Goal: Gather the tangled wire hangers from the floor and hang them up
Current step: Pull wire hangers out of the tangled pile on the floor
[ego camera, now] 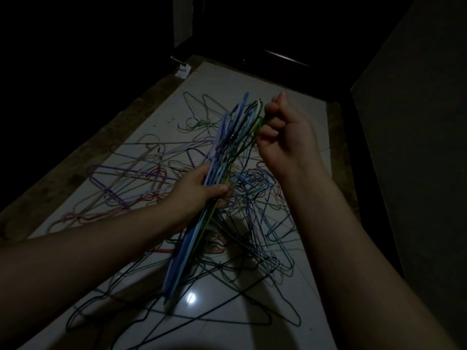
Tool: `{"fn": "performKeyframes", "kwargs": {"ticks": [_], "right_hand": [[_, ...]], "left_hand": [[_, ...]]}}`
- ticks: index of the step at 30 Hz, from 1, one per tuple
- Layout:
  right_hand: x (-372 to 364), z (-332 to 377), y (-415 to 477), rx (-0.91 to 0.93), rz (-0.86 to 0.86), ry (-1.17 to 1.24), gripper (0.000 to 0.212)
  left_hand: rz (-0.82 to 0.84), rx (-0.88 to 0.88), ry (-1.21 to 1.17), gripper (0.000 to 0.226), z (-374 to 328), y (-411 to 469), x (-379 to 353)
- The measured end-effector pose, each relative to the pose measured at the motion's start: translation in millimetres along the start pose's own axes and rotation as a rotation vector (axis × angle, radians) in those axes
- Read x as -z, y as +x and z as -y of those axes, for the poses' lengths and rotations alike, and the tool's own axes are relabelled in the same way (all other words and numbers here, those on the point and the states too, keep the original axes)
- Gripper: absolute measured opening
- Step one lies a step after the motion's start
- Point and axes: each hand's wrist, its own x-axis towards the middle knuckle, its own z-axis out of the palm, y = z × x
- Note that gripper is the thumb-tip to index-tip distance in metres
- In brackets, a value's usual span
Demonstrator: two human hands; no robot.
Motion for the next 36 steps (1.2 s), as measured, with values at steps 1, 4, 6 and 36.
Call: {"fn": "performKeyframes", "kwargs": {"ticks": [1, 4, 6, 36], "right_hand": [[-1, 0, 0, -0.005, -0.004, 0.004, 0.027], [-4, 0, 0, -0.016, -0.018, 0.023, 0.027], [-8, -3, -1, -0.027, -0.027, 0.041, 0.027], [-321, 228, -92, 0.260, -0.333, -0.722, 0.004]], "left_hand": [[0.013, 0.014, -0.019, 0.026, 1, 0, 0], [0.024, 0.014, -0.026, 0.028, 1, 1, 1], [0.012, 0.009, -0.018, 0.032, 1, 2, 2], [0.032, 0.106, -0.086, 0.029, -418, -103, -25]]}}
